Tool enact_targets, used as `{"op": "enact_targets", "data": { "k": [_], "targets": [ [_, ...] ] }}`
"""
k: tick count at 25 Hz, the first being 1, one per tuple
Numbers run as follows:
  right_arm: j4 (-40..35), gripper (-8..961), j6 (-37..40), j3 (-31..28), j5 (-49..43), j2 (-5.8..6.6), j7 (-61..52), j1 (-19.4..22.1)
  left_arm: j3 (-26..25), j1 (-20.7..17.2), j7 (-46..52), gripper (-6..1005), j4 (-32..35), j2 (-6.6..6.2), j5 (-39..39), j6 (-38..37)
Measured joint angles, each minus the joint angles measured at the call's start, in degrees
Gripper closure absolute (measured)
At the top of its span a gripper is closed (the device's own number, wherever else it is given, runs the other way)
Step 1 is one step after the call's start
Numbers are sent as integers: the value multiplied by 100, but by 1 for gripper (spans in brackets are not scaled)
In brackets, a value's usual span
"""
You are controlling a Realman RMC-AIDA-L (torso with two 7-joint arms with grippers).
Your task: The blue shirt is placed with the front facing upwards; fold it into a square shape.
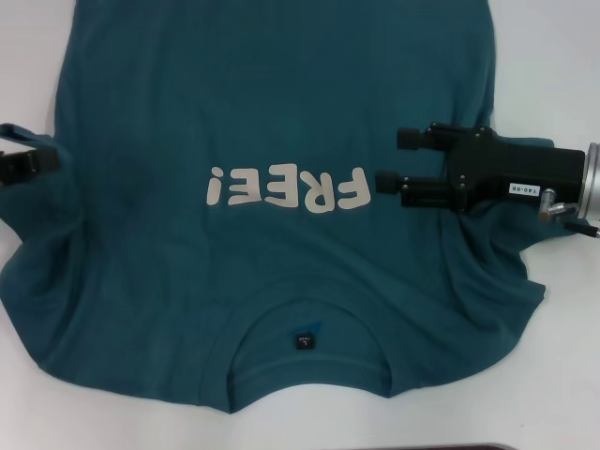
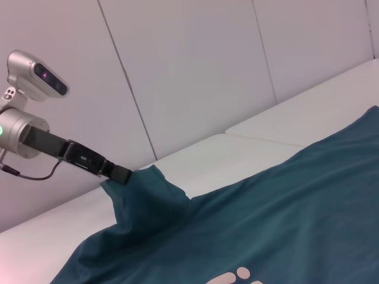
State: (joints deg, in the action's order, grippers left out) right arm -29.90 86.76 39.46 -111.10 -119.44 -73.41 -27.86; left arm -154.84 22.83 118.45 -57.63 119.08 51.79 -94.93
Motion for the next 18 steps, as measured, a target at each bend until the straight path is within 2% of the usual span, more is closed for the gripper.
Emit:
{"op": "enact_targets", "data": {
  "k": [6, 13, 18],
  "targets": [
    [13, 100, -2, 0, 0, 0, 2, 0, 28, 36, -60, 1001, 167, 127, 5, 115],
    [19, 99, -2, 6, 0, 0, 3, 0, 251, 223, -240, 1000, 728, 175, 31, 254],
    [20, 100, -1, 3, 0, 0, -1, -1, 345, 390, -368, 924, 878, 263, 2, 330]
  ]
}}
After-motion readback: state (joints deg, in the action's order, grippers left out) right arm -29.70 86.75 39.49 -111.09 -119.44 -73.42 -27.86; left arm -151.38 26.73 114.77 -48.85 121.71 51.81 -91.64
